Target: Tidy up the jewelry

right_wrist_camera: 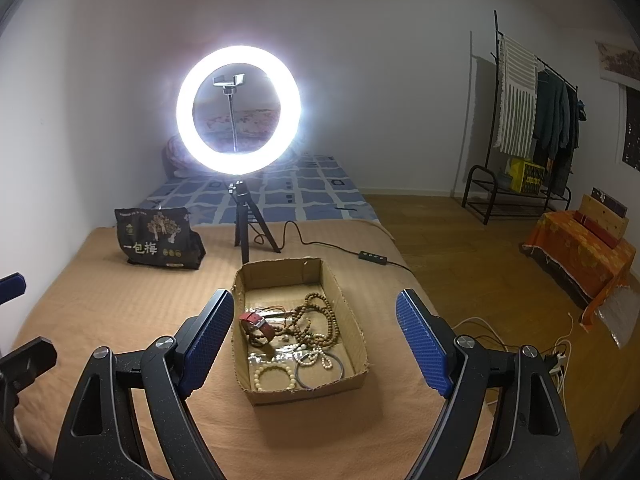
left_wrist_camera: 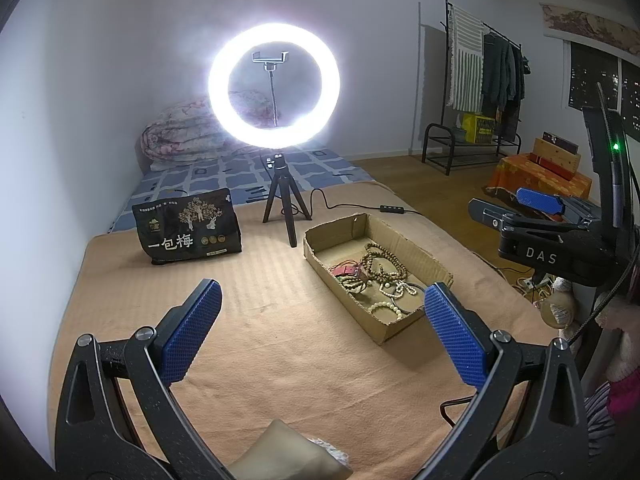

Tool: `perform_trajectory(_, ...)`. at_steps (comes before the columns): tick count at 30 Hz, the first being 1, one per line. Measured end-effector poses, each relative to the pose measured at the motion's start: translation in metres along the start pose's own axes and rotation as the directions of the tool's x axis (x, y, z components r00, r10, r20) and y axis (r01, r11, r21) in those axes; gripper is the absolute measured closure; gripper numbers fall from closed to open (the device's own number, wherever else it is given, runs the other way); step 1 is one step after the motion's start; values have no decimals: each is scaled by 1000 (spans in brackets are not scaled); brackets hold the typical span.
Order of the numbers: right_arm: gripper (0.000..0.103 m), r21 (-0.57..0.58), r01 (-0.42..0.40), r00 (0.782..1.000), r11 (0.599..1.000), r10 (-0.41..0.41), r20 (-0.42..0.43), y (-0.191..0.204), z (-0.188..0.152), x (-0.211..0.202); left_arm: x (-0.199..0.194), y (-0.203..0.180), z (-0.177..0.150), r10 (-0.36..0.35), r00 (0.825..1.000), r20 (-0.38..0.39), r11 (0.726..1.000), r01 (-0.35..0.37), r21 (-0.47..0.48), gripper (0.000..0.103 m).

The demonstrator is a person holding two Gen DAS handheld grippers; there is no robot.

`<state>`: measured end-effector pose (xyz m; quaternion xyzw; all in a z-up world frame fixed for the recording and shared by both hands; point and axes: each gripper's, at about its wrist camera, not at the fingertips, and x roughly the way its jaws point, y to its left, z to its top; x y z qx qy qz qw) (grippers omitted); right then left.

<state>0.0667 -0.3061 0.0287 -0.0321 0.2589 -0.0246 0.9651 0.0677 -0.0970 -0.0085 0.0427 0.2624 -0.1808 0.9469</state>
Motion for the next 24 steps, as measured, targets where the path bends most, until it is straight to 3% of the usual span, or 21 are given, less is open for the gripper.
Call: perform_trajectory(24, 20, -12, -6, 1000, 1000, 6, -12, 2, -1, 0, -1, -3, -1, -1, 1000, 10, 1000, 1, 9, 0)
